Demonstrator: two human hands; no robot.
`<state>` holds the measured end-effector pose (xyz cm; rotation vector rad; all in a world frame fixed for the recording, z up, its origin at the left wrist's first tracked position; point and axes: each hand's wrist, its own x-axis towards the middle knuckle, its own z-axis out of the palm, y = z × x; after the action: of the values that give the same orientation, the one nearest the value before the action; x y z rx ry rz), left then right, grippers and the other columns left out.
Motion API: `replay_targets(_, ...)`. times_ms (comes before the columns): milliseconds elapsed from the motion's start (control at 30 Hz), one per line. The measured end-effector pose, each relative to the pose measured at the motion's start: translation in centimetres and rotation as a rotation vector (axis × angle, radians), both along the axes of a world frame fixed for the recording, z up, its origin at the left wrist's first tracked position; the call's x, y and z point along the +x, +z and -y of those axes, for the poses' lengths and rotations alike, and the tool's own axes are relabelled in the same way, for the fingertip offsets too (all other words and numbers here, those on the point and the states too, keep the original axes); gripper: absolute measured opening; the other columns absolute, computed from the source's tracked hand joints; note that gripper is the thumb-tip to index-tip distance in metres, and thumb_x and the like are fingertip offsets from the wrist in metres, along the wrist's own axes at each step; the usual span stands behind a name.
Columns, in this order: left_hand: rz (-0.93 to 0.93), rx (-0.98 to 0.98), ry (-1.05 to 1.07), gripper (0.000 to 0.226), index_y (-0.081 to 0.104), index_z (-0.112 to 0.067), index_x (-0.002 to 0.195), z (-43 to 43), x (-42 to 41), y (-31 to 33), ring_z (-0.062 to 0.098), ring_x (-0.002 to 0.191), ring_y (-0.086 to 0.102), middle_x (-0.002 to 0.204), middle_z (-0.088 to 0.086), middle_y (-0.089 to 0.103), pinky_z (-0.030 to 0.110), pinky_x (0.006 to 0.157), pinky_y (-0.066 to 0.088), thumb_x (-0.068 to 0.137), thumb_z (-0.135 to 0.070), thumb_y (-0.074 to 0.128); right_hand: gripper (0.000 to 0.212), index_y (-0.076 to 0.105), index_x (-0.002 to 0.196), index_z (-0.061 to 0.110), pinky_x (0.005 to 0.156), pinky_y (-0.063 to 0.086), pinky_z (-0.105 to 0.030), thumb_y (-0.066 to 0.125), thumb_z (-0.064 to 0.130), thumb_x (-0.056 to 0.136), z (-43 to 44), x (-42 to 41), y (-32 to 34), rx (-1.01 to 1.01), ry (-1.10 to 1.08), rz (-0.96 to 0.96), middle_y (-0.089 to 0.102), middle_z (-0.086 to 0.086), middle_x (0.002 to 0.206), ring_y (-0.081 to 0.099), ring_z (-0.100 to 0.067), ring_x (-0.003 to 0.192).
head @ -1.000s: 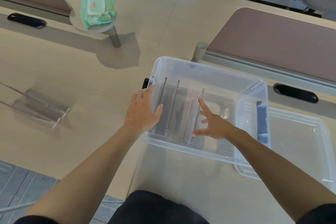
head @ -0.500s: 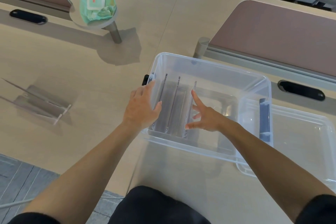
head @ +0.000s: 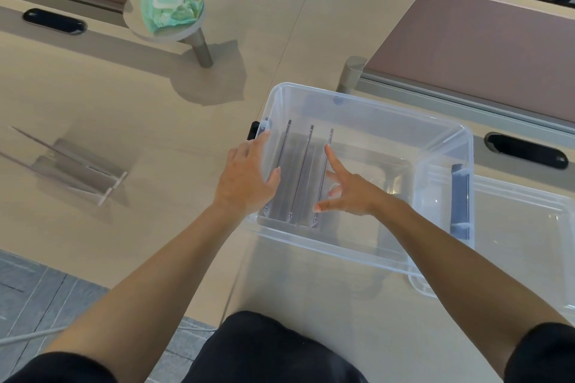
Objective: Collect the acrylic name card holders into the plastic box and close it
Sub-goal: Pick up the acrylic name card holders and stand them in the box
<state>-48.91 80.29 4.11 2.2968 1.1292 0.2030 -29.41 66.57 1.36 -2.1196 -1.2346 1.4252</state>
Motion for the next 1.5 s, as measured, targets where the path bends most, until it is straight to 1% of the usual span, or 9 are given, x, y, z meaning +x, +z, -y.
replay_targets(200, -0.003, -0.007, -0.004, 0.071, 0.021, -0.031, 0.151, 0.0, 0.0, 0.1, 0.023, 0.129, 0.033, 0.139, 0.000, 0.044, 0.036, 0.100, 0.036, 0.090, -0.033, 0.057, 0.126, -0.024, 0.147, 0.053, 0.102, 0.048, -0.040, 0.081, 0.050, 0.075, -0.2, -0.1, -0.3, -0.003, -0.010, -0.001, 0.019, 0.003, 0.164, 0.066, -0.022, 0.113)
replay_targets(333, 0.000, -0.006, -0.001, 0.071, 0.022, -0.030, 0.151, 0.0, 0.0, 0.1, 0.024, 0.129, 0.033, 0.138, 0.001, 0.045, 0.036, 0.100, 0.036, 0.090, -0.032, 0.058, 0.129, -0.025, 0.143, 0.059, 0.099, 0.051, -0.037, 0.082, 0.053, 0.072, -0.1, -0.2, -0.7, -0.002, -0.008, -0.013, 0.019, 0.004, 0.164, 0.069, -0.017, 0.104)
replay_targets(400, 0.003, -0.005, 0.001, 0.071, 0.022, -0.030, 0.151, 0.0, 0.0, 0.1, 0.025, 0.129, 0.033, 0.138, 0.001, 0.046, 0.037, 0.100, 0.036, 0.090, -0.032, 0.058, 0.129, -0.026, 0.140, 0.062, 0.099, 0.052, -0.039, 0.082, 0.056, 0.070, -0.1, -0.2, -0.8, 0.002, -0.009, -0.011, 0.019, 0.004, 0.164, 0.070, -0.017, 0.102)
replay_targets(533, 0.005, 0.002, -0.004, 0.071, 0.022, -0.029, 0.151, 0.0, 0.0, 0.1, 0.025, 0.128, 0.034, 0.138, 0.001, 0.046, 0.037, 0.100, 0.036, 0.090, -0.032, 0.058, 0.128, -0.027, 0.138, 0.064, 0.099, 0.052, -0.044, 0.081, 0.060, 0.069, -0.1, -0.3, -1.0, 0.007, -0.006, -0.004, 0.018, 0.005, 0.164, 0.069, -0.021, 0.106)
replay_targets(667, 0.008, 0.003, -0.007, 0.071, 0.023, -0.028, 0.151, 0.0, 0.0, 0.1, 0.026, 0.128, 0.034, 0.138, 0.002, 0.046, 0.037, 0.100, 0.036, 0.090, -0.032, 0.058, 0.128, -0.027, 0.138, 0.064, 0.095, 0.054, -0.040, 0.080, 0.060, 0.070, -0.1, -0.4, -1.0, 0.007, 0.000, 0.009, 0.019, 0.005, 0.164, 0.068, -0.022, 0.110)
replay_targets(800, 0.002, 0.010, -0.009, 0.071, 0.023, -0.027, 0.151, 0.0, 0.0, 0.1, 0.026, 0.129, 0.034, 0.139, 0.002, 0.046, 0.037, 0.101, 0.036, 0.090, -0.032, 0.058, 0.127, -0.027, 0.141, 0.060, 0.097, 0.053, -0.040, 0.080, 0.059, 0.071, -0.1, -0.4, -0.9, 0.006, 0.005, 0.018, 0.019, 0.005, 0.164, 0.067, -0.023, 0.113)
replay_targets(1100, -0.009, 0.012, -0.008, 0.071, 0.022, -0.029, 0.151, 0.0, 0.0, -0.1, 0.025, 0.130, 0.034, 0.141, 0.001, 0.045, 0.036, 0.101, 0.036, 0.090, -0.033, 0.058, 0.126, -0.026, 0.142, 0.059, 0.101, 0.050, -0.040, 0.078, 0.061, 0.071, 0.0, -0.4, -0.5, 0.009, 0.011, 0.031, 0.023, 0.006, 0.163, 0.066, -0.022, 0.113)
replay_targets(1300, -0.017, 0.021, -0.008, 0.070, 0.024, -0.028, 0.150, 0.0, 0.1, -0.2, 0.026, 0.124, 0.037, 0.135, 0.001, 0.048, 0.036, 0.097, 0.038, 0.090, -0.034, 0.058, 0.125, -0.025, 0.146, 0.052, 0.101, 0.048, -0.040, 0.078, 0.056, 0.076, 0.0, -0.4, -0.3, 0.009, 0.005, 0.044, 0.023, 0.005, 0.163, 0.066, -0.021, 0.114)
replay_targets(1500, -0.018, 0.014, -0.010, 0.070, 0.023, -0.028, 0.151, 0.0, 0.0, -0.1, 0.025, 0.124, 0.037, 0.136, 0.002, 0.048, 0.037, 0.098, 0.039, 0.090, -0.033, 0.058, 0.125, -0.027, 0.144, 0.055, 0.101, 0.048, -0.040, 0.078, 0.057, 0.076, 0.1, -0.5, -0.5, 0.011, 0.010, 0.048, 0.021, 0.004, 0.164, 0.068, -0.021, 0.111)
